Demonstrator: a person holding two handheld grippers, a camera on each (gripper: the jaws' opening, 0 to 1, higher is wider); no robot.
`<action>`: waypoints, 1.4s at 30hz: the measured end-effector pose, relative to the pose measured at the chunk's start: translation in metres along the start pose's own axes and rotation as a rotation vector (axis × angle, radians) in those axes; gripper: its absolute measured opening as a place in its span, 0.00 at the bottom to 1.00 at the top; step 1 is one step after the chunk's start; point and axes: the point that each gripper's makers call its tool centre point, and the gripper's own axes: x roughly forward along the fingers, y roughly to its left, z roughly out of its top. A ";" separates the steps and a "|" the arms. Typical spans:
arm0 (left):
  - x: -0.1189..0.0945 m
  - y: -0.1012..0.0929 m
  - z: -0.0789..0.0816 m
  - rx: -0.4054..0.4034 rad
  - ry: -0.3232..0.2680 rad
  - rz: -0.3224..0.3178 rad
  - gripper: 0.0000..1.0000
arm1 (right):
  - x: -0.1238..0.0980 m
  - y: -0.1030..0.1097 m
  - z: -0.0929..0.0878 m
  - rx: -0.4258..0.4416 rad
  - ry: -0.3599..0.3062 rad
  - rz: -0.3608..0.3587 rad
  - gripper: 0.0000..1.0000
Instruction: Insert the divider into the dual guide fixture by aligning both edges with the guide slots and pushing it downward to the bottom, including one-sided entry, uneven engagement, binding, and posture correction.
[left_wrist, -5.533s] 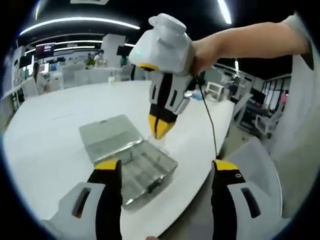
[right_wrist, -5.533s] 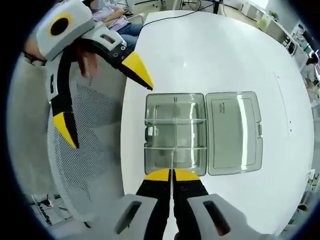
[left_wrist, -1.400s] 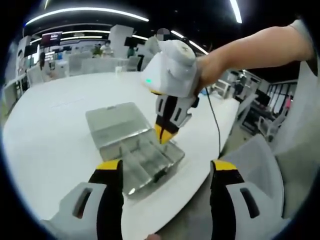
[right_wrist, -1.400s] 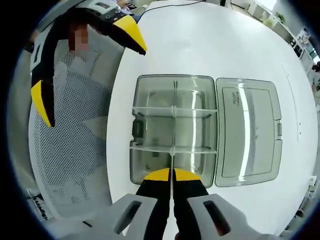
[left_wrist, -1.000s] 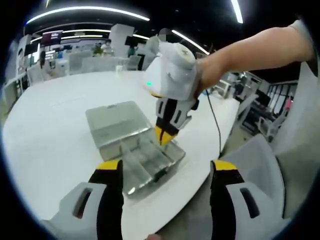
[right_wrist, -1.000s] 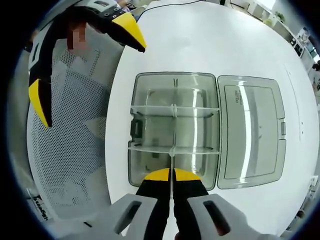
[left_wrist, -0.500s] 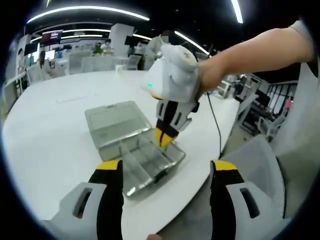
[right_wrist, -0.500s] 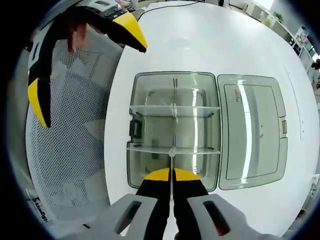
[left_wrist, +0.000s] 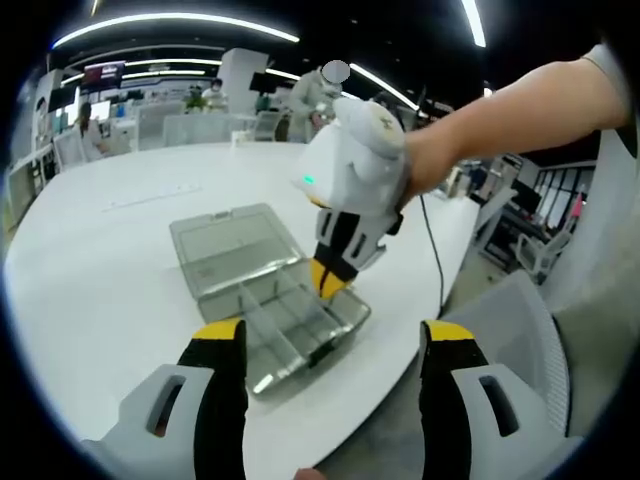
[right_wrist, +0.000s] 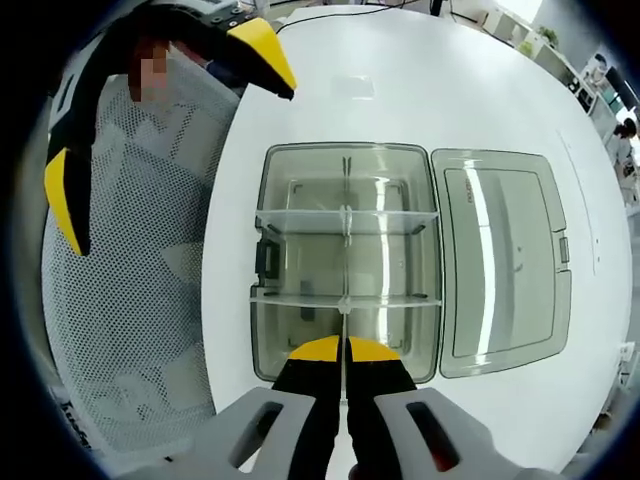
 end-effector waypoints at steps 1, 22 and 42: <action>-0.001 -0.001 0.001 0.000 -0.001 0.001 0.68 | 0.000 -0.001 0.000 0.004 -0.003 -0.002 0.00; -0.008 -0.004 0.005 0.002 -0.006 0.009 0.68 | 0.004 -0.005 -0.002 0.027 0.017 -0.011 0.00; -0.016 0.006 0.003 0.014 0.002 0.019 0.68 | -0.014 0.000 -0.002 0.032 -0.068 -0.022 0.01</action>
